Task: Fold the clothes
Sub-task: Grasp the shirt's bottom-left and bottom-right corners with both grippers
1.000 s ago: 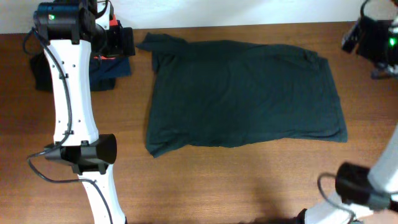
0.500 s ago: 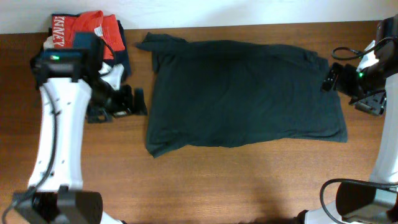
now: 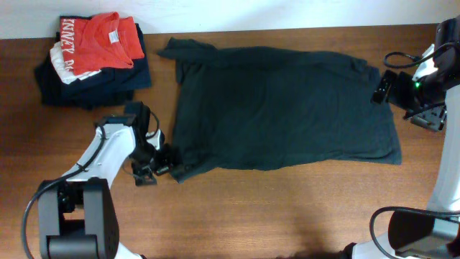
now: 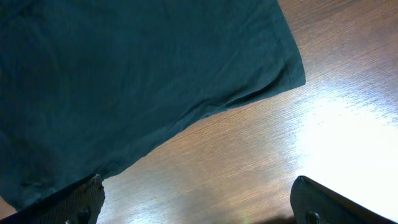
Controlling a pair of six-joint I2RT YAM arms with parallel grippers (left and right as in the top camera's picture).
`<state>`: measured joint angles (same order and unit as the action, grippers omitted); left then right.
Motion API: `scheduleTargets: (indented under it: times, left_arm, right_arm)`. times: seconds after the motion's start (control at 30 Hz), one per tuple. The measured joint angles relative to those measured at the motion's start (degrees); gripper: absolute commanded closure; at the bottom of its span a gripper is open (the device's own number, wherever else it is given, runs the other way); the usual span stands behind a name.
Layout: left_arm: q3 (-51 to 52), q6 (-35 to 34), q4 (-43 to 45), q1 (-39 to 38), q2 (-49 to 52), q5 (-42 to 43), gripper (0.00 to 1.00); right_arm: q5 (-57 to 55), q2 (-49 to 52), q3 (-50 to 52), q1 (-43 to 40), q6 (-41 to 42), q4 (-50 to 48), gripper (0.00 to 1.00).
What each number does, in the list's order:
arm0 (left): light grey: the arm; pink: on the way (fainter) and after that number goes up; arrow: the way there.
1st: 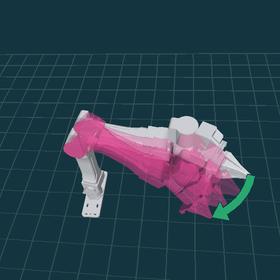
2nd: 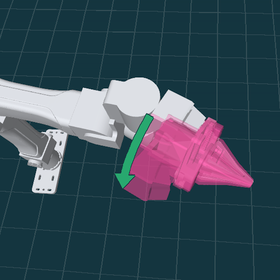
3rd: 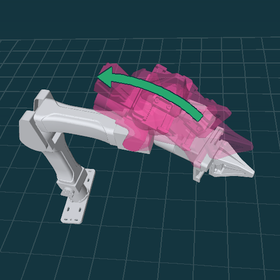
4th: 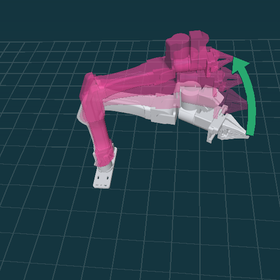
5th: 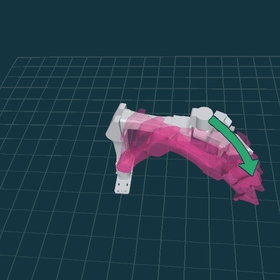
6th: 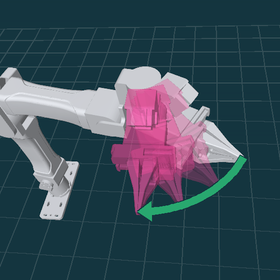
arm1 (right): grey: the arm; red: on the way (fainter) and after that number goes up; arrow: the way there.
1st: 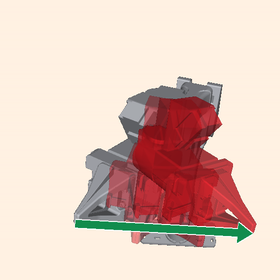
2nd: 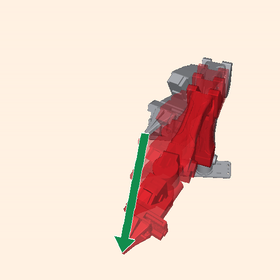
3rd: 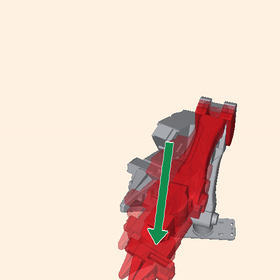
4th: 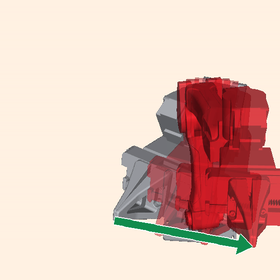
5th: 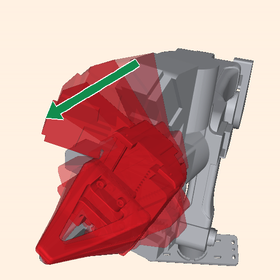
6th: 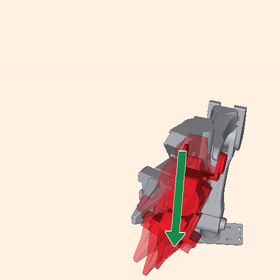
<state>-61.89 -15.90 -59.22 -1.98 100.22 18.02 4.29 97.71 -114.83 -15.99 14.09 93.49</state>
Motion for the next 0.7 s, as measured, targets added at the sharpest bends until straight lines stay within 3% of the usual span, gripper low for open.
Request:
scheduleTargets:
  times: [0.13,0.27,0.57,0.63,0.7]
  left_arm:
    - [3.21,-0.81,5.01,-0.15,0.0,1.09,0.22]
    - [4.37,-1.09,9.55,-0.79,0.0,1.62,0.23]
    - [4.28,-3.17,10.47,-3.63,2.45,4.07,0.24]
    - [4.26,-3.67,10.45,-4.24,2.64,4.48,0.38]
    - [4.2,-4.15,10.56,-4.5,2.97,4.68,0.66]
  right_arm:
    - [0.0,-0.02,0.0,0.0,0.0,-0.37,0.01]
    - [0.02,0.0,0.0,0.0,0.02,-0.61,0.01]
    - [0.0,0.0,0.0,0.0,0.07,-0.68,0.01]
    - [0.0,0.0,0.0,0.0,0.04,-0.74,0.01]
    - [0.0,-0.02,0.0,0.0,0.0,-0.76,0.01]
